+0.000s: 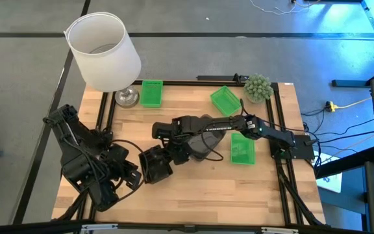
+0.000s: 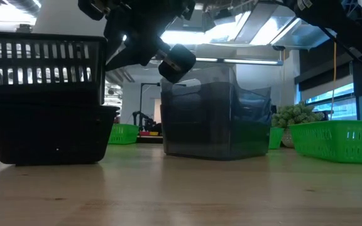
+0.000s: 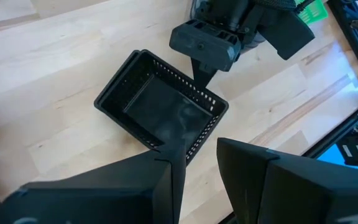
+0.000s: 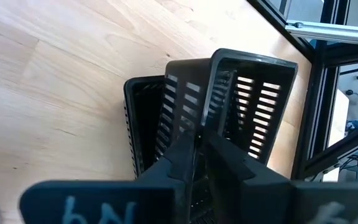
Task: Stack baskets by color
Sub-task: Stack the top black bin on top of the bottom black bin
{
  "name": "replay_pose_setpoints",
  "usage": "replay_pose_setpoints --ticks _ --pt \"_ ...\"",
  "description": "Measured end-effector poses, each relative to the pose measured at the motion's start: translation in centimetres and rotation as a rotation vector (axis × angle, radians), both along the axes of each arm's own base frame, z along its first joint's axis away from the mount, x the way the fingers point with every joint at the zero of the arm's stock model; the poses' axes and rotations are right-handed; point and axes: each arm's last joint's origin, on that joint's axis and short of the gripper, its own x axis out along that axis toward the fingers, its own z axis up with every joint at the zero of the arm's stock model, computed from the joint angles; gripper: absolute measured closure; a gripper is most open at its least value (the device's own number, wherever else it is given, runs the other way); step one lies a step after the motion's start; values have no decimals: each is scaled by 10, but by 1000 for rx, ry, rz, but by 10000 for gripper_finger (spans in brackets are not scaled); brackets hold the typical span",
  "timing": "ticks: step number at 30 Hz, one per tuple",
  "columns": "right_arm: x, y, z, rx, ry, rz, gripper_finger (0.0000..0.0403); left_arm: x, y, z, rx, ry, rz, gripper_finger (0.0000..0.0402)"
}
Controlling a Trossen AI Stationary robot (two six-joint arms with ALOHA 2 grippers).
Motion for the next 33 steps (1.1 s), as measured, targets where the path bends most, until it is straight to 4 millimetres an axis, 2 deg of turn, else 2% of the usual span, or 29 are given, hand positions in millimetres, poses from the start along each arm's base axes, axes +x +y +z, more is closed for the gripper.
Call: replay_pose_setpoints --ticks 8,33 --pt "0 0 0 -1 1 0 399 0 0 0 0 0 0 319" --pt "13 -7 5 -170 -149 -117 402 1 -1 0 -13 -10 0 319"
